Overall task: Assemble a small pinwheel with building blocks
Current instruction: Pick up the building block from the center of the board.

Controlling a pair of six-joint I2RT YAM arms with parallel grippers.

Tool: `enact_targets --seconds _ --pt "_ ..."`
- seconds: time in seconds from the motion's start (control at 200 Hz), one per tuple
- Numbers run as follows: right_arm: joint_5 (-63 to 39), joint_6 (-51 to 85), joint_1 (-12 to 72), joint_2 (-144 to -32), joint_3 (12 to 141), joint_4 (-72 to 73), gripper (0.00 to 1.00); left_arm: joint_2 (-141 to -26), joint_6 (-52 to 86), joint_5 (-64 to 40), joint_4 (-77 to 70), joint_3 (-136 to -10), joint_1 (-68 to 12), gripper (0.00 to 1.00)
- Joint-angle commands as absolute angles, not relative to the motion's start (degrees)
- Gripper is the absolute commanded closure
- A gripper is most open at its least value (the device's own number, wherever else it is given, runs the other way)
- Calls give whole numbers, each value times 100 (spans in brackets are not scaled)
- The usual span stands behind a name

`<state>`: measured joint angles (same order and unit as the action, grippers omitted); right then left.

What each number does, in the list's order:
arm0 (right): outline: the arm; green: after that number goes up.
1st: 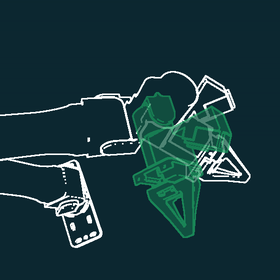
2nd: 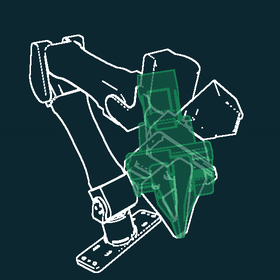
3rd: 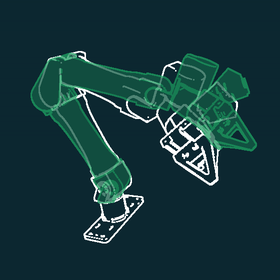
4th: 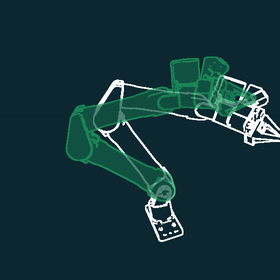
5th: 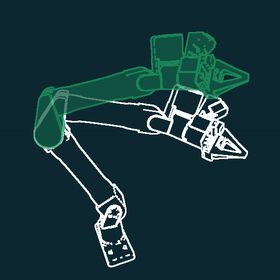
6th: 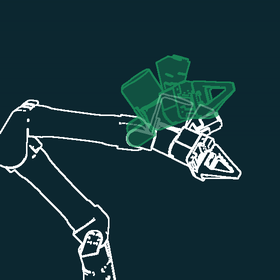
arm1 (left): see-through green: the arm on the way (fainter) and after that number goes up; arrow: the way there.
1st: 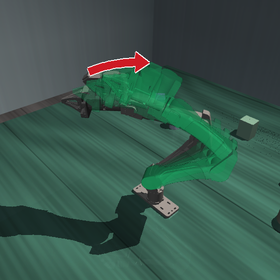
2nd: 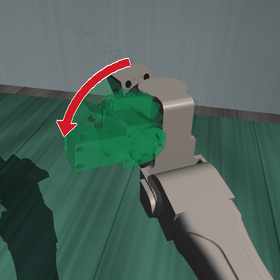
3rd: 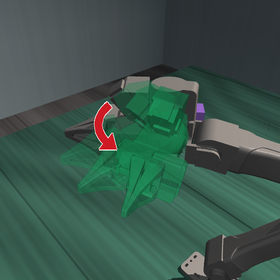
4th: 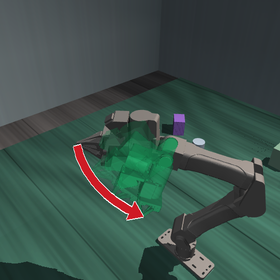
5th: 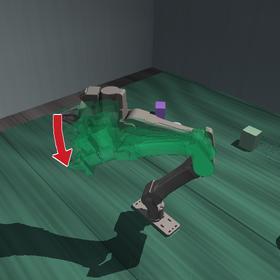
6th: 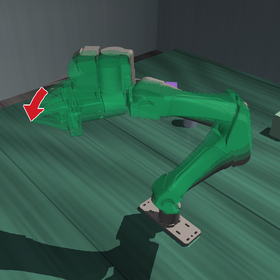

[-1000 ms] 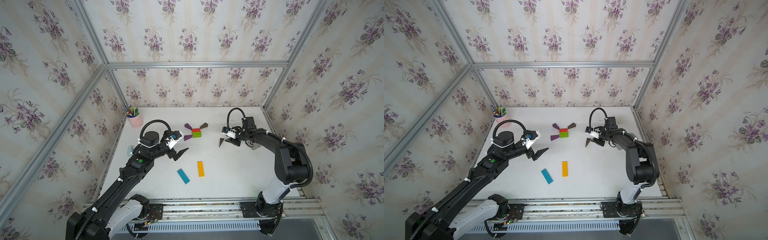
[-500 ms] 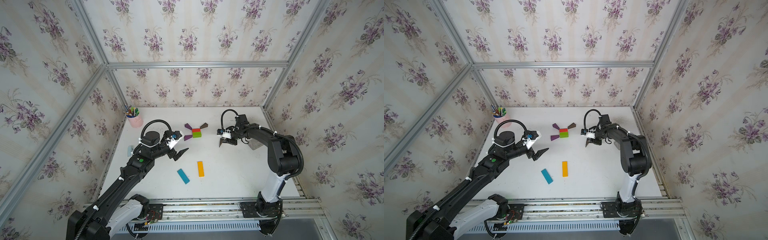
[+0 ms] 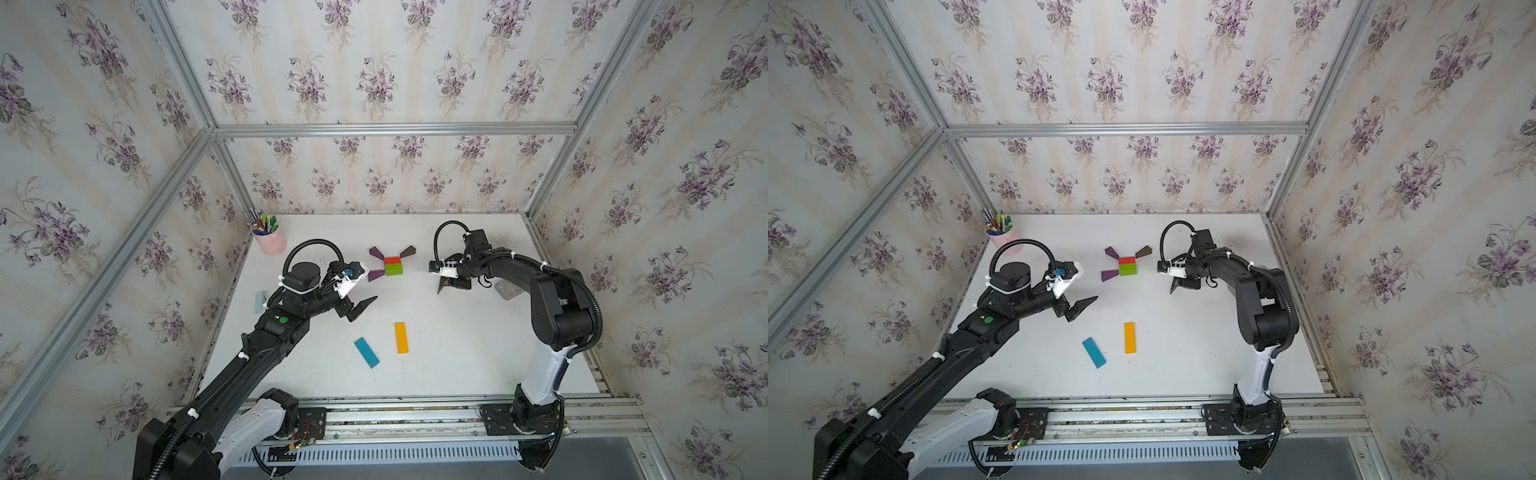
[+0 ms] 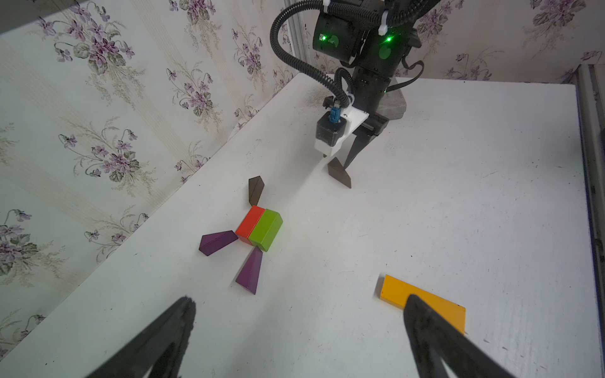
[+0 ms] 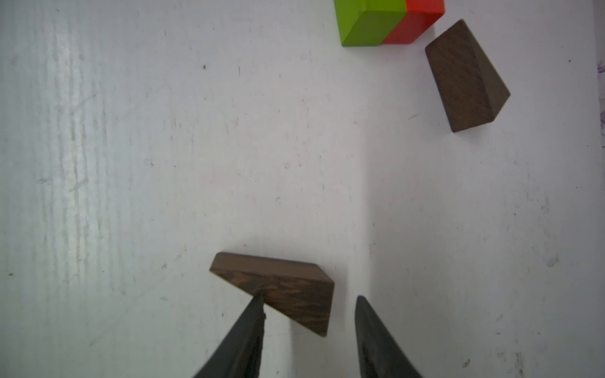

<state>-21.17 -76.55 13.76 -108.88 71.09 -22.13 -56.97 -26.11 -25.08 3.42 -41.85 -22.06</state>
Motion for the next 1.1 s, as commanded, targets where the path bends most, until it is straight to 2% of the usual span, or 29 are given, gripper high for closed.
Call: enact_targets --seconds 0.0,0.32,0.625,0.794,1.094 --pt "-2000 -7954 1402 -10985 7207 -2266 53 -5713 -2611 -2479 229 -4166 -2206 0" --pt "-1870 -8112 1483 -11309 7526 -2643 53 -5748 -2619 -2478 236 -4176 -2208 0" --pt "-1945 -8017 1485 -11391 7576 -2784 61 -5742 -2619 -2496 233 -4176 -2206 0" --pt "-2060 -7906 1485 -11409 7601 -2862 73 -5726 -2624 -2500 236 -4178 -2206 0" --pt "-2263 -7105 1532 -11482 7797 -2731 77 -5704 -2619 -2486 237 -4184 -2206 0"
